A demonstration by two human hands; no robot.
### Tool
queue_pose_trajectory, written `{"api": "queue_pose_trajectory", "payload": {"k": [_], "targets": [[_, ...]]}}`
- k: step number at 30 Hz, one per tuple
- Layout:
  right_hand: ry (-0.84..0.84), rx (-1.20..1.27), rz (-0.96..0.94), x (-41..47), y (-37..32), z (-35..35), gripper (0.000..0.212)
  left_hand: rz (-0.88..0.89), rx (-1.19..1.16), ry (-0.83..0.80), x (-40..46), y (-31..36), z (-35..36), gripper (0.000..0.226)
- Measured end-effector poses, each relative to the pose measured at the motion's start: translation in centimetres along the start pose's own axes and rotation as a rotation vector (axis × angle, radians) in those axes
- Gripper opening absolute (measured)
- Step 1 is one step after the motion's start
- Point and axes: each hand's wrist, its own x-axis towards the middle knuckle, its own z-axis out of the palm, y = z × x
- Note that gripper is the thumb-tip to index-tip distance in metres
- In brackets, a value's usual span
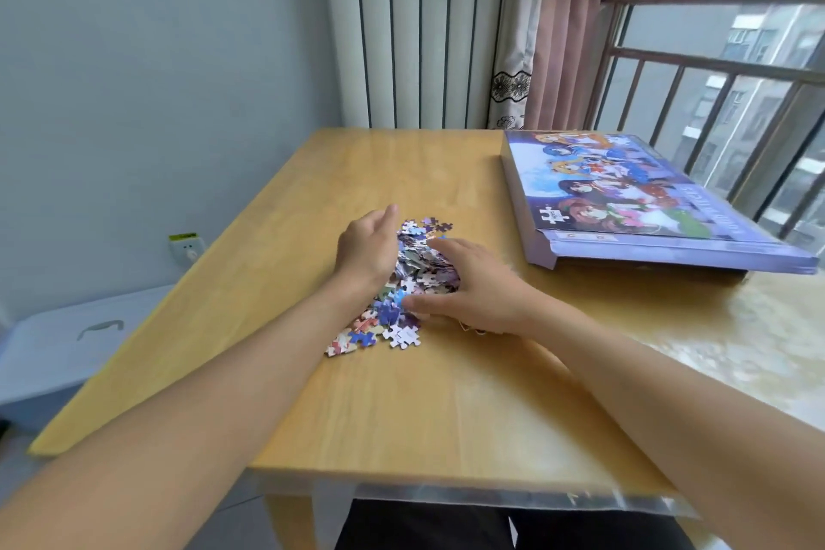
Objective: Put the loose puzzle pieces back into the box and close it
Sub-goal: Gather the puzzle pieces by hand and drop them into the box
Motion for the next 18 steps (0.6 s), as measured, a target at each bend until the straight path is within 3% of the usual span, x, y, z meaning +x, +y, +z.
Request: {"api": "queue_pose_trajectory", "payload": {"k": [3, 6, 11, 18], "targets": [[-0.144, 0.04, -0.019, 0.2, 1.2, -1.1, 0.121, -0.071, -0.127, -0.044, 1.2, 0.2, 1.1, 0.041], [-0.224, 0.014, -0.035, -0.4, 2.2, -1.2, 0.126, -0.031, -0.17, -0.129, 1.2, 0.2, 0.2, 0.041], [-0.099, -0.033, -0.064, 0.8, 2.3, -0.5, 0.104, 0.16, 0.074, -0.231, 1.9, -1.3, -2.6, 0.036], [0.036, -0.079, -0.112, 2.0, 2.5, -0.6, 0.066, 0.194, 0.176, -0.316, 2.2, -1.6, -2.4, 0.036]]}}
